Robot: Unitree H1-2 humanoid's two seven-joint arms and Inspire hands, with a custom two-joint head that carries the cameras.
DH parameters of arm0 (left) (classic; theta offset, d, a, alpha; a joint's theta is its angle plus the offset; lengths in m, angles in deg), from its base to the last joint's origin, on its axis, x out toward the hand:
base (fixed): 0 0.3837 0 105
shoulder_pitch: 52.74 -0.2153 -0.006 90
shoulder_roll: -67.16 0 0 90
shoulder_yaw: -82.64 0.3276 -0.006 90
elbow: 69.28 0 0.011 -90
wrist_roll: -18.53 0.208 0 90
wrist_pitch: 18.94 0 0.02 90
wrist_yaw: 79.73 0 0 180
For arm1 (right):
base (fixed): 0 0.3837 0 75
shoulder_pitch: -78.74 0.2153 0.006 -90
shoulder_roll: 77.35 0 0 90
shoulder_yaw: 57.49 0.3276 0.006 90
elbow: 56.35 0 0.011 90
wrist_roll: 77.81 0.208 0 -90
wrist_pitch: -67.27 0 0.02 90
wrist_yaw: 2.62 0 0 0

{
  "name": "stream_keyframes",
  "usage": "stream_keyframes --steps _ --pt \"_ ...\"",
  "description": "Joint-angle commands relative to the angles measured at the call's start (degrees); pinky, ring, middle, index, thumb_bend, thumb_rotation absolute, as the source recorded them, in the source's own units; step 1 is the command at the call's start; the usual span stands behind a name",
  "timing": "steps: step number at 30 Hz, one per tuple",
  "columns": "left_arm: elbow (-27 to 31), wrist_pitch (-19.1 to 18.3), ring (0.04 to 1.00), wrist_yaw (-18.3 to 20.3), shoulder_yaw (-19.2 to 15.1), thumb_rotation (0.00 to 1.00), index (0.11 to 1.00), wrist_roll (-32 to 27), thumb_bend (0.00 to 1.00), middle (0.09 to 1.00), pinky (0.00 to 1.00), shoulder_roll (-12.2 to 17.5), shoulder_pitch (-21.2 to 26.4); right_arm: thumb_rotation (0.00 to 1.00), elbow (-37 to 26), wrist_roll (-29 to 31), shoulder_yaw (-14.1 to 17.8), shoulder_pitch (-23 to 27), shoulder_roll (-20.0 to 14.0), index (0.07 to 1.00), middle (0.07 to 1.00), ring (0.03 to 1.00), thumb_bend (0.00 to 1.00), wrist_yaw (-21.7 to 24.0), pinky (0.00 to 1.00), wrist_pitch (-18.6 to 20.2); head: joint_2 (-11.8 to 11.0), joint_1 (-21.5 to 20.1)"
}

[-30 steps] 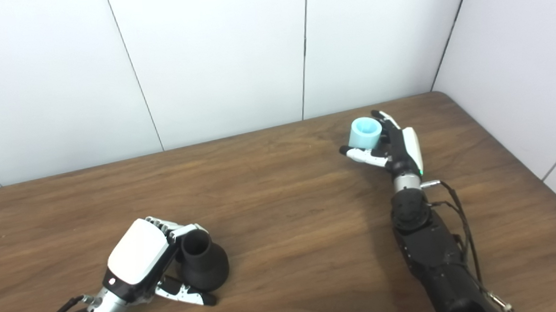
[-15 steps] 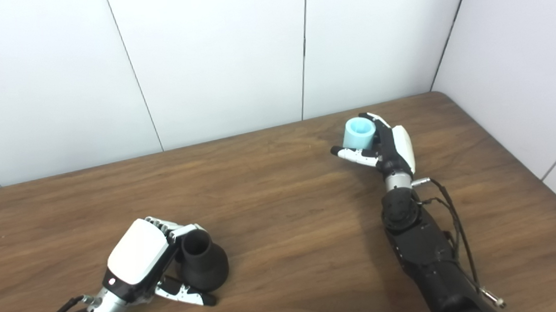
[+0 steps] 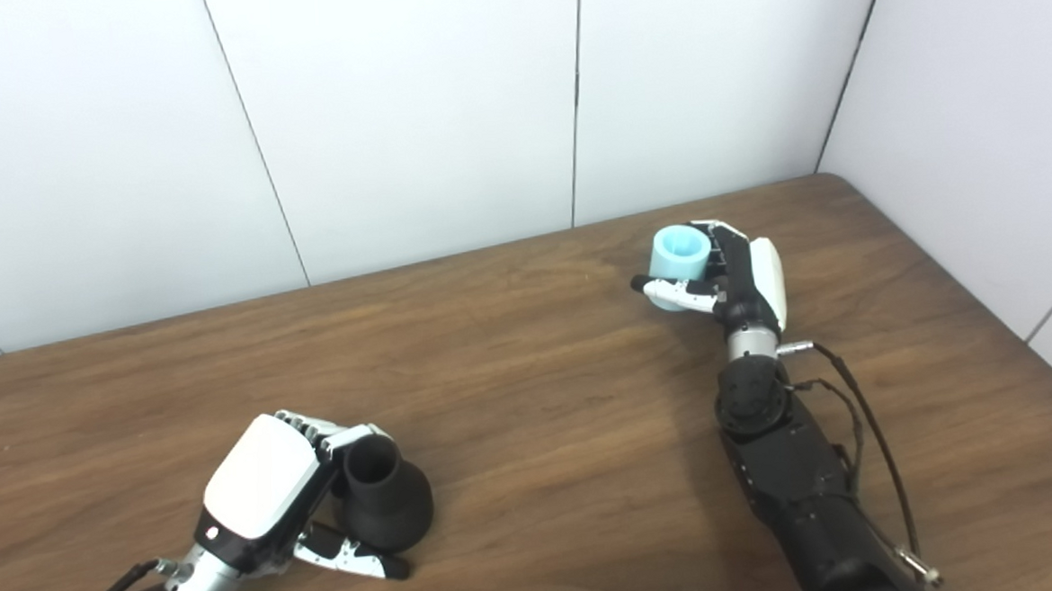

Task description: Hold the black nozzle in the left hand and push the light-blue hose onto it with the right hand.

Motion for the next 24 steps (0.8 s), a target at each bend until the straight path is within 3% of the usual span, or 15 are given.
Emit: stream_keyframes --steps 1,2,3,4,7,19,24 --pt "-4.04 0.30 0.139 -1.09 2.06 0.04 0.481 0.00 0.52 0.204 0.09 0.16 -6.48 0.14 -1.44 0.37 -0.06 0.57 0.34 0.525 0.583 0.542 0.68 0.97 0.45 0.76 0.21 -0.07" --pt "-4.02 0.30 0.140 -1.05 2.03 0.04 0.482 -0.02 0.52 0.204 0.09 0.16 -6.51 0.13 -1.40 0.24 -0.14 0.57 0.33 0.502 0.576 0.541 0.59 0.82 0.45 0.77 0.21 -0.07" --pt "-4.16 0.37 0.140 -1.21 2.04 0.04 0.482 -0.06 0.52 0.204 0.09 0.16 -6.47 0.13 -1.27 0.25 -0.13 0.59 0.39 0.494 0.571 0.540 0.56 0.59 0.45 0.37 0.21 -0.07" --pt "-4.38 0.47 0.140 -1.49 2.06 0.04 0.481 -0.09 0.52 0.205 0.09 0.14 -6.39 0.05 -1.23 0.26 -0.12 0.61 0.45 0.479 0.535 0.521 0.54 0.50 0.44 0.18 0.21 -0.07" --pt "-4.52 0.56 0.138 -1.50 2.07 0.04 0.481 -0.26 0.52 0.204 0.09 0.17 -6.29 0.01 -1.69 0.42 -0.09 0.53 0.61 0.482 0.491 0.476 0.53 0.61 0.44 0.24 0.21 -0.07" --pt "-4.18 0.42 0.141 -0.69 1.95 0.04 0.481 -0.51 0.52 0.207 0.09 0.12 -6.35 0.00 -3.52 0.67 -0.48 -0.39 0.67 0.495 0.476 0.446 0.53 1.16 0.42 0.07 0.16 0.11" --pt "-4.01 0.31 0.141 -0.80 2.27 0.04 0.481 0.11 0.52 0.206 0.09 -0.06 -6.35 0.00 -8.91 -1.33 -3.18 -2.11 -0.46 0.504 0.474 0.456 0.53 3.85 0.42 0.44 0.85 2.52"
